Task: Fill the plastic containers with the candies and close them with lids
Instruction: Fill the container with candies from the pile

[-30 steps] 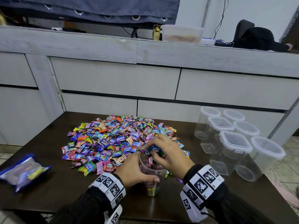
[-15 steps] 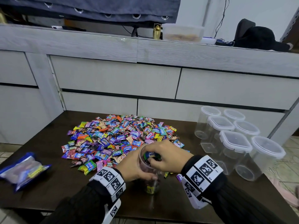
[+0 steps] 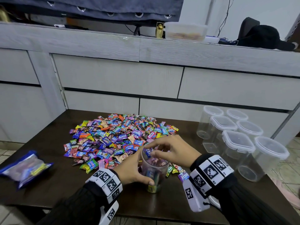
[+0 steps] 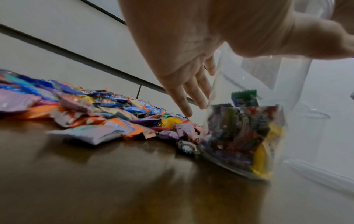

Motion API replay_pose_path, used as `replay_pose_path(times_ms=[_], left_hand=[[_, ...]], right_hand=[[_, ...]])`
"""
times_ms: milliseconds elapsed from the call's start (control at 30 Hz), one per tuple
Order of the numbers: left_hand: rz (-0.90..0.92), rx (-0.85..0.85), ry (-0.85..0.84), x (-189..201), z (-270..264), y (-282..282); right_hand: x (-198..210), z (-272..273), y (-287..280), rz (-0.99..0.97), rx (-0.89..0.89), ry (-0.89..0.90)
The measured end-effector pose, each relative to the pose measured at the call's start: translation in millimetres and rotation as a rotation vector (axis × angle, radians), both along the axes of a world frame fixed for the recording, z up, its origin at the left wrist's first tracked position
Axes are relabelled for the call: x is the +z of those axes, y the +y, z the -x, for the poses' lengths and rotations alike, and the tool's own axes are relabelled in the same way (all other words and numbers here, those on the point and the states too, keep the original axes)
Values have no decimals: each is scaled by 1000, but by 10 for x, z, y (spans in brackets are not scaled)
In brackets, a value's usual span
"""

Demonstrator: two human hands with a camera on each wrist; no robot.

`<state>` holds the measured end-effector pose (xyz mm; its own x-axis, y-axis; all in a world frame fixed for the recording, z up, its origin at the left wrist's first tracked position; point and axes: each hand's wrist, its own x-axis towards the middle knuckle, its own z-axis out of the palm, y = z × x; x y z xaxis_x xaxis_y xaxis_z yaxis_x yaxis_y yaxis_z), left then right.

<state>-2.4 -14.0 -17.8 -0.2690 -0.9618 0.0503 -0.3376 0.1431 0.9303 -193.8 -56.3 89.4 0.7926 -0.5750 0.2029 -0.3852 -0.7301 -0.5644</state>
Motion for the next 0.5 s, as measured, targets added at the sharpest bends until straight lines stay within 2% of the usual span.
replay_pose_path(times_ms=[133, 267, 433, 467, 500], left_hand=[[15, 14, 15, -56, -31, 65], [-2, 18, 33, -77, -55, 51], [-3, -40, -33, -60, -145, 32], [14, -27, -64, -39, -194, 36], [32, 7, -108, -21, -254, 37]], right_hand=[[-39, 15, 20, 60, 41, 37], [-9, -2, 19, 62, 10, 27], [-103, 168, -93, 15, -290, -367], [-161, 227, -154, 27, -360, -370], [-238, 289, -231, 38, -421, -299]])
